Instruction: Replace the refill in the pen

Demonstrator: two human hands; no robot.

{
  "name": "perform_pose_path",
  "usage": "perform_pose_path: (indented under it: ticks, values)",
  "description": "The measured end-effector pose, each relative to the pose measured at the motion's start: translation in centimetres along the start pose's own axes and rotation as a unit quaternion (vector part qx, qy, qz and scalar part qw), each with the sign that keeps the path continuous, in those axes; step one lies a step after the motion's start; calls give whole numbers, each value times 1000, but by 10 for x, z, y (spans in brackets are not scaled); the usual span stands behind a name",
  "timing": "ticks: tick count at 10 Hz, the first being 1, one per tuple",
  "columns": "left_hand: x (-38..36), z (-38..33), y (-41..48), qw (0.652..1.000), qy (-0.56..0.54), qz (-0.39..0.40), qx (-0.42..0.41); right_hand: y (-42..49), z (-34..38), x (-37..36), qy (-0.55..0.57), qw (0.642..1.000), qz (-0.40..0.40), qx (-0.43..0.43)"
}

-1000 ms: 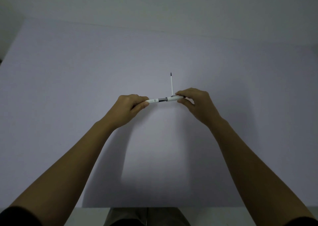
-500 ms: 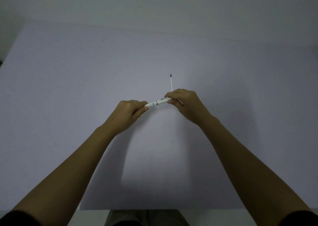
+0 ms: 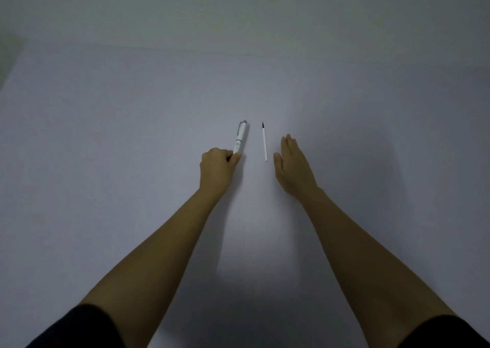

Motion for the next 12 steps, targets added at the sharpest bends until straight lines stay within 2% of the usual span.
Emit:
perform_pose_path:
  ticks: [1, 2, 3, 5, 6, 7, 9, 12]
  values:
    - [-21, -5, 14, 999, -6, -29, 32, -2, -17, -17, -68, 998, 8, -13]
    - [-32, -3, 20, 998, 8, -52, 33, -5, -23, -25, -93, 996, -17, 0]
    - [-42, 0, 22, 996, 25, -82, 27, -8, -24, -30, -105, 993, -62, 9]
    - [-50, -1, 21, 993, -30, -111, 28, -7, -24, -31, -108, 991, -75, 12]
    - [-50, -3, 21, 991, -65, -112, 41, -7, -24, -31, -102, 992, -75, 15]
    - [-51, -4, 21, 994, 7, -106, 21, -8, -23, -30, -98, 992, -79, 17]
    - [-48, -5, 20, 995, 27, -95, 28, -7, -24, -30, -108, 992, -63, 10]
    - [-21, -15, 7, 996, 18, -88, -1, -8, -11, -5, -29, 999, -22, 8]
Point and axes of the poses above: each hand's wrist, its own y-axis towards the middle knuckle, its own x-axis out of the back of the hand, z = x × y, the point moved 3 cm from there along y, towards the middle knuckle, and after that the axes turned 5 degrees about y, right-handed, at the moved point
